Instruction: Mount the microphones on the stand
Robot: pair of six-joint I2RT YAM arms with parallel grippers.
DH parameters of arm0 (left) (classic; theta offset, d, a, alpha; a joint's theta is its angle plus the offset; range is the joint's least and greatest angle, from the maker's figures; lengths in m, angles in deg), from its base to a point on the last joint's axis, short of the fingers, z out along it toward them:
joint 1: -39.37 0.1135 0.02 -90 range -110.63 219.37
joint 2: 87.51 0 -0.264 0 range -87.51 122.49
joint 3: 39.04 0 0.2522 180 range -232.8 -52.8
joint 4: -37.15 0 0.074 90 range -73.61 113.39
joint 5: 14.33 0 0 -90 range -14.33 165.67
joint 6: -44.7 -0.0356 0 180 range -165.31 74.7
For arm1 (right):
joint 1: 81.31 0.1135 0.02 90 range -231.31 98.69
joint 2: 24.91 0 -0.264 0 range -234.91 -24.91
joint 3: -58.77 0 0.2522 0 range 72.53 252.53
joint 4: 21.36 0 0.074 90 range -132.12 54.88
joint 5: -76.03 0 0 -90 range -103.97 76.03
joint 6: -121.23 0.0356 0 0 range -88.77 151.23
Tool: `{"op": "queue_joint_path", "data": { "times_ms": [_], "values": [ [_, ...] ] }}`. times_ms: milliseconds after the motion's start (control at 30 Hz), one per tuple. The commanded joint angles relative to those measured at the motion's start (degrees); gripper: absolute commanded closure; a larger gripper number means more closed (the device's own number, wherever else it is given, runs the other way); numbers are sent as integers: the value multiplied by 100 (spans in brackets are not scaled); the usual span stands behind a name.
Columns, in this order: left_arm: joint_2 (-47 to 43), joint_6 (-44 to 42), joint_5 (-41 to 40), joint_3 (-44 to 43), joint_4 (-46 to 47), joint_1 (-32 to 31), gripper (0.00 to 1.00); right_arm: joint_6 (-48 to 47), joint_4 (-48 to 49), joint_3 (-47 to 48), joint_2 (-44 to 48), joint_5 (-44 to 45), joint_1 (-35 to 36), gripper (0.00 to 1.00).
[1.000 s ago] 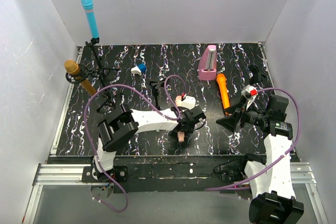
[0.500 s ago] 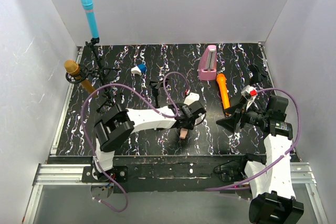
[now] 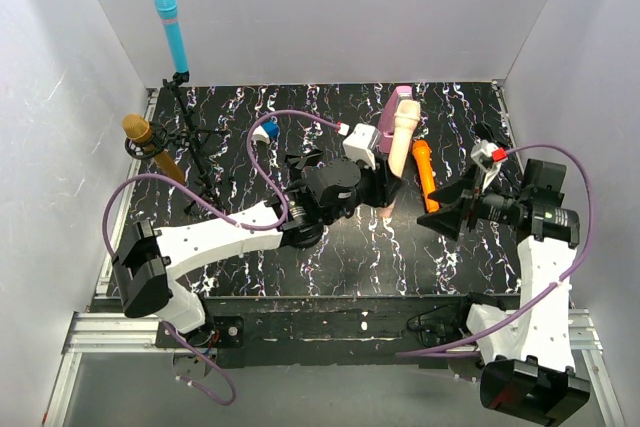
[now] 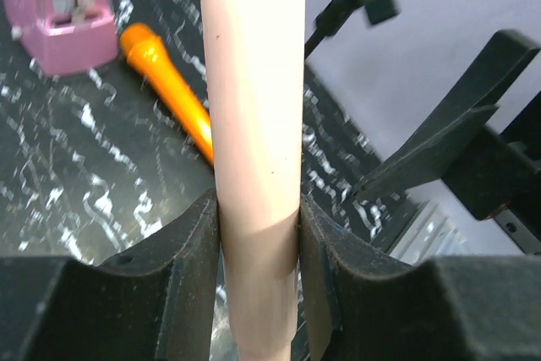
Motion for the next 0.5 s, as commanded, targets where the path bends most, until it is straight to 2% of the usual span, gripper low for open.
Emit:
{"op": "queue_joint_path", "data": {
  "times_ms": [0,100,300,367,467],
  "values": [
    [-135,-91,-3,-27,1248,33,100,200,-716,761,-370,-677,114,11],
    [-4,32,5,-185,1705,33,100,1216,-191,964,-485,-581,290,11],
    [357,357,-12,-519,2207,24,100,3994,2145,509,-328,69,738,12],
    [436,471,23,-590,2260,16,100,4602,2901,342,-257,315,852,12],
    [498,595,41,-625,2330,-19,100,4982,3151,367,-327,500,976,14]
  ]
}}
